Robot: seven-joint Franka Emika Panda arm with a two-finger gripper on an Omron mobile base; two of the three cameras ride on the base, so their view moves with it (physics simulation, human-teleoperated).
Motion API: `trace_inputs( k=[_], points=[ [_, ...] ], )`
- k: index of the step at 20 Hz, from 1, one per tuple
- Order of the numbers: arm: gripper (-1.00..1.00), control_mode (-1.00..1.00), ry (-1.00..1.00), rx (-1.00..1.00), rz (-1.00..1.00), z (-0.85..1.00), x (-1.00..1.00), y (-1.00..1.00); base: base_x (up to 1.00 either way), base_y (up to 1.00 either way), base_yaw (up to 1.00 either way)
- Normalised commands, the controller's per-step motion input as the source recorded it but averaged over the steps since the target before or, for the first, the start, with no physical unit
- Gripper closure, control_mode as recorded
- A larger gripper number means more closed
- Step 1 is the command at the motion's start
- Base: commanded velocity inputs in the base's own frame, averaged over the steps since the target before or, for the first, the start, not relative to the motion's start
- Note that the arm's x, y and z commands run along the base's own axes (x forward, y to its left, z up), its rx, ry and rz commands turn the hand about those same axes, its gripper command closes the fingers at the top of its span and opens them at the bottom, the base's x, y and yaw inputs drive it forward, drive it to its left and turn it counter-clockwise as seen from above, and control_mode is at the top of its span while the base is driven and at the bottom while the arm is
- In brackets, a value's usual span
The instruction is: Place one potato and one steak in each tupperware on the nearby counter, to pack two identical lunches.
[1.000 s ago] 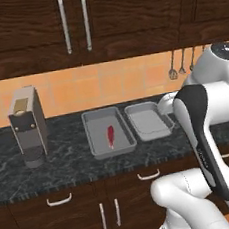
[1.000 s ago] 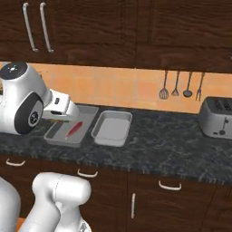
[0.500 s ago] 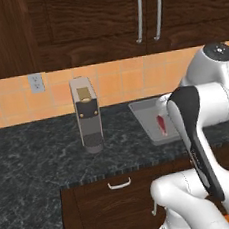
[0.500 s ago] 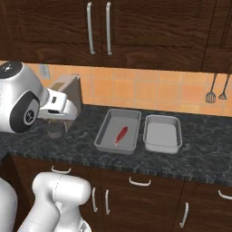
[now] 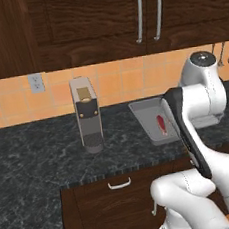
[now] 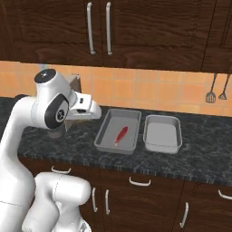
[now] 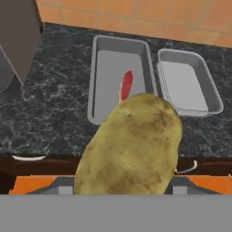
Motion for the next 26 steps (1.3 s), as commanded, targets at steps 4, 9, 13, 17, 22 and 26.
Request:
trace_inputs(
  k=[4,9,13,17,22,26],
  points=[
    [1.00,-1.00,0.17,0.00,0.13,-0.74,1.00,-0.47,0.00,0.00,0.00],
    [1.00,-1.00,0.16,0.00,0.08,-0.73,0.96,-0.03,0.00,0.00,0.00],
    [1.00,-1.00,0.02,0.00,0.00,-0.43,0.86,0.00,0.00,0.00,0.00],
    [1.00,-1.00,0.00,0.00,0.00,-0.35,0.73,-0.01,0.00,0.00,0.00],
    [1.00,-1.00,0.00,0.02,0.00,-0.41,0.44,-0.03,0.00,0.00,0.00],
    [1.00,-1.00,0.00,0.09,0.00,-0.38,0.60,-0.09,0.00,0.00,0.00]
  ],
)
